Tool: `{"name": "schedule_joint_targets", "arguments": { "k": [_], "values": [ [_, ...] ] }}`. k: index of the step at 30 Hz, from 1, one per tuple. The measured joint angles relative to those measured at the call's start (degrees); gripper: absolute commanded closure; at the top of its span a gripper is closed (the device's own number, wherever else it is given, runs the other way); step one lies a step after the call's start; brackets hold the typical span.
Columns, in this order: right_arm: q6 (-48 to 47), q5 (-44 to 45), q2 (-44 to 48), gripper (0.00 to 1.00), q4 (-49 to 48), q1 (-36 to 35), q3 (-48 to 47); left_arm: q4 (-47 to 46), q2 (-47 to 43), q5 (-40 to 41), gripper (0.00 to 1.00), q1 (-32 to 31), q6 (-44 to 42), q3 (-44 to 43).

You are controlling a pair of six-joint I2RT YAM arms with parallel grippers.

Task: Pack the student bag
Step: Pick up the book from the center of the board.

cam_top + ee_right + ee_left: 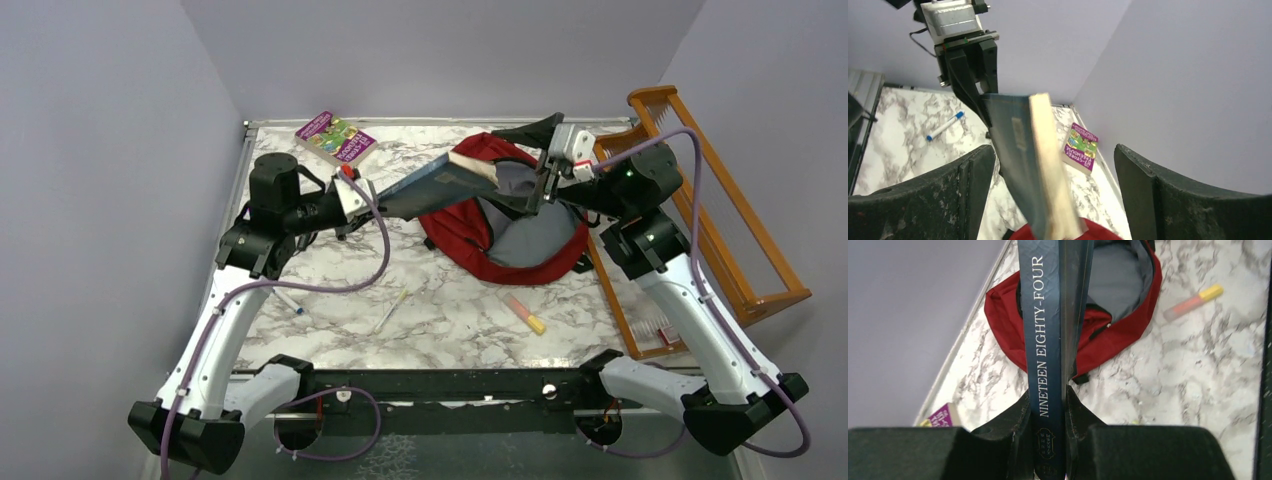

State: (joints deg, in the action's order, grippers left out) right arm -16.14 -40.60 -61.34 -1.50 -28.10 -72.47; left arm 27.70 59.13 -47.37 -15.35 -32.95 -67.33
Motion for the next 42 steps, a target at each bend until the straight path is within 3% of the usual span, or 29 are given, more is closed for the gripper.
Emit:
{"name": "schedule_joint_targets", "arguments": {
  "k": [8,12,16,32,42],
  "values": [
    [-14.1,-14.9,-1.6,0.12,11.6,0.0,-7.3,6.6,-5.0,0.5,1.00,0.0,-20.8,3.2],
    [-17.3,-21.2,-4.7,0.11,18.5,0.0,-12.9,8.4,-5.4,0.5,1.00,0.0,-25.0,3.2],
    [-18.4,-24.3,-6.2,0.12,22.8,0.0,-12.8,8.8,-5.1,0.5,1.00,0.0,-26.5,3.2],
    [-17.8,-16.3,-11.3,0.31,24.1,-1.6,-4.7,8.9,-3.3,0.5,1.00,0.0,-26.7,2.1],
    [-15.3,-13.8,-12.2,0.50,20.9,-2.3,-3.6,8.9,-1.8,0.5,1.00,0.0,-26.7,1.1]
  ]
}}
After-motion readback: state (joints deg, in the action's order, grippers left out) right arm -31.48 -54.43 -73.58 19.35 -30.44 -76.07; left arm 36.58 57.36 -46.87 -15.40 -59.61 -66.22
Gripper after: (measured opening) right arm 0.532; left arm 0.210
